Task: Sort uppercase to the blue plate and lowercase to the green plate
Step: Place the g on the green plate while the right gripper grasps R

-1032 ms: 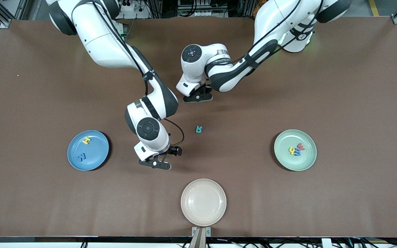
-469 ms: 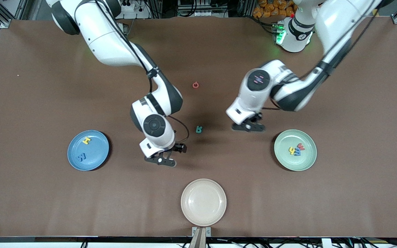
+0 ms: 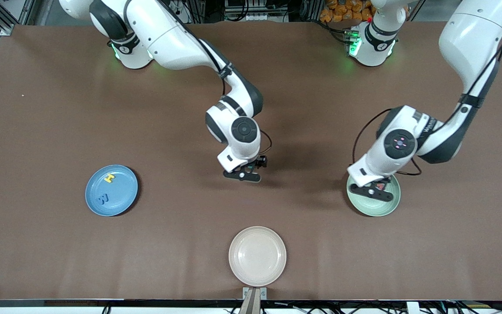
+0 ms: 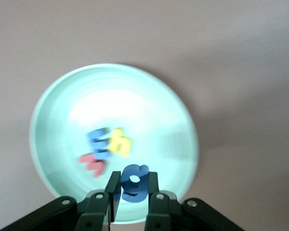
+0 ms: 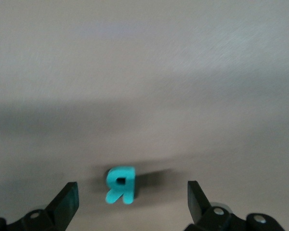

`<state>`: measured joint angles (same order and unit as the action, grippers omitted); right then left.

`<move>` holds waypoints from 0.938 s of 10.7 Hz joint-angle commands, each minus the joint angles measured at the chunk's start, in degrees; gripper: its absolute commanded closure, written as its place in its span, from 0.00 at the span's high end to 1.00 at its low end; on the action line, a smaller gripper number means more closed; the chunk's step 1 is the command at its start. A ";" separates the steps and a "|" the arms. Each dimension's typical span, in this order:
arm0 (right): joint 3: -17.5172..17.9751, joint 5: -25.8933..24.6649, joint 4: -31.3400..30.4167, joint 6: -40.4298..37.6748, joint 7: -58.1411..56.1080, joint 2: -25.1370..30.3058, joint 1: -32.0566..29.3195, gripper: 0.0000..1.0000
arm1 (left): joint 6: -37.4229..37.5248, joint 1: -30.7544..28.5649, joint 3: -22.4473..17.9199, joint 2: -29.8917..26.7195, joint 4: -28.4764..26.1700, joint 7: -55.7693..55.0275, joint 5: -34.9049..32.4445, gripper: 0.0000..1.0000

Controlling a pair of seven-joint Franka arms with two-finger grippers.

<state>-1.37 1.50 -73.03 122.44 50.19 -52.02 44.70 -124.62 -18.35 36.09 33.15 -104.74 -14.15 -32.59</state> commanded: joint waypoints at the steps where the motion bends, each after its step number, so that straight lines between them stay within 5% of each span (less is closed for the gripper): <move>1: 0.14 -3.24 -0.18 1.39 0.18 -0.45 0.29 1.00 | -0.09 0.86 -4.35 0.34 1.19 6.84 0.42 0.10; 2: 0.40 -4.39 -0.18 1.57 0.17 -0.98 0.30 1.00 | -0.09 0.94 -4.36 0.17 1.38 7.12 1.55 0.77; 3: 0.41 -4.40 -0.18 2.88 0.17 -0.98 0.30 1.00 | -0.01 1.12 -4.36 0.08 2.07 7.47 1.91 1.00; 5: 0.49 -4.05 -0.18 4.12 0.87 -1.59 0.30 1.00 | 2.35 1.47 -2.79 -0.36 4.96 7.39 3.84 1.00; 10: 0.93 -3.70 -0.36 4.65 3.25 -2.30 0.38 1.00 | 31.70 5.95 -1.01 -4.20 28.69 10.38 12.09 1.00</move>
<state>-1.17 -1.50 -73.28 126.37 51.47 -53.92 45.16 -98.24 -13.33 35.85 31.62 -80.85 -5.51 -23.72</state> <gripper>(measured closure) 0.000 0.000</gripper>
